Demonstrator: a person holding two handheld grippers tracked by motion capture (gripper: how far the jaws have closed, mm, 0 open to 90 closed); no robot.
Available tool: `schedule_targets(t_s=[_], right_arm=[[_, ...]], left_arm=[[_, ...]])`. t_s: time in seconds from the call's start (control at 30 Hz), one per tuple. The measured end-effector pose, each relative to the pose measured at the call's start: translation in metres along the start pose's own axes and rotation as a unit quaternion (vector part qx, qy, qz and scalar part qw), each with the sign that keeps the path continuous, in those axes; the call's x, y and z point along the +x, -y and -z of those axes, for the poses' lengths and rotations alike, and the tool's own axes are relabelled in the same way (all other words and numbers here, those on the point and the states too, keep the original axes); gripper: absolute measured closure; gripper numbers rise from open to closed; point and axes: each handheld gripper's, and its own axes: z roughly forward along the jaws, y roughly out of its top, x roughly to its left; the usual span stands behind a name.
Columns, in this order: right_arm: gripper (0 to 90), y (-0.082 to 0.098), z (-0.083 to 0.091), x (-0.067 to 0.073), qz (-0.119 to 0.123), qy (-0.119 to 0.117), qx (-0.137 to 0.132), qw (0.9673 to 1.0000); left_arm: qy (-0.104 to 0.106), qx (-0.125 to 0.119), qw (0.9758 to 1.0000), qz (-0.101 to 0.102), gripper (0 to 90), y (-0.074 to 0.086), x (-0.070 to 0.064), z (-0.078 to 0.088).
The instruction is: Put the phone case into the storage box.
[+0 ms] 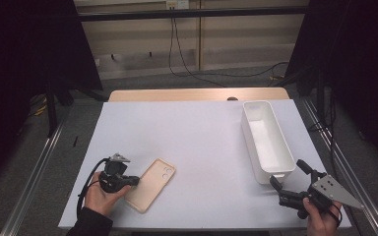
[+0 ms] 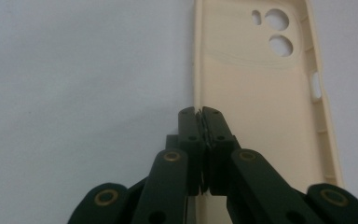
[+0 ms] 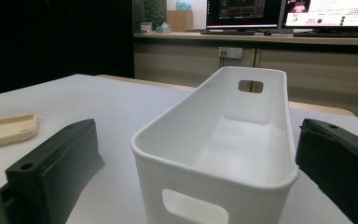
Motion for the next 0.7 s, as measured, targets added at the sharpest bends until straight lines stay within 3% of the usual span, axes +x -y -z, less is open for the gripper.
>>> schedule_targets(t_s=[0.3, 0.43, 0.7], right_arm=[[0.0, 0.0000, -0.0003, 0.0004, -0.001, -0.001, 0.000, 1.0000], [0.0, 0.0000, -0.0002, 0.0000, -0.001, 0.000, 0.000, 1.0000], [0.0, -0.0002, -0.0005, 0.0007, 0.000, -0.001, 0.000, 1.0000]], left_arm=[[-0.011, -0.060, 0.9980, -0.013, 87.8, -0.0029, -0.0059, 0.0063], [-0.006, -0.080, 0.9968, -0.002, 87.8, -0.0037, -0.0069, 0.0074], [0.001, -0.109, 0.9940, -0.006, 87.7, -0.0064, -0.0079, 0.0077]])
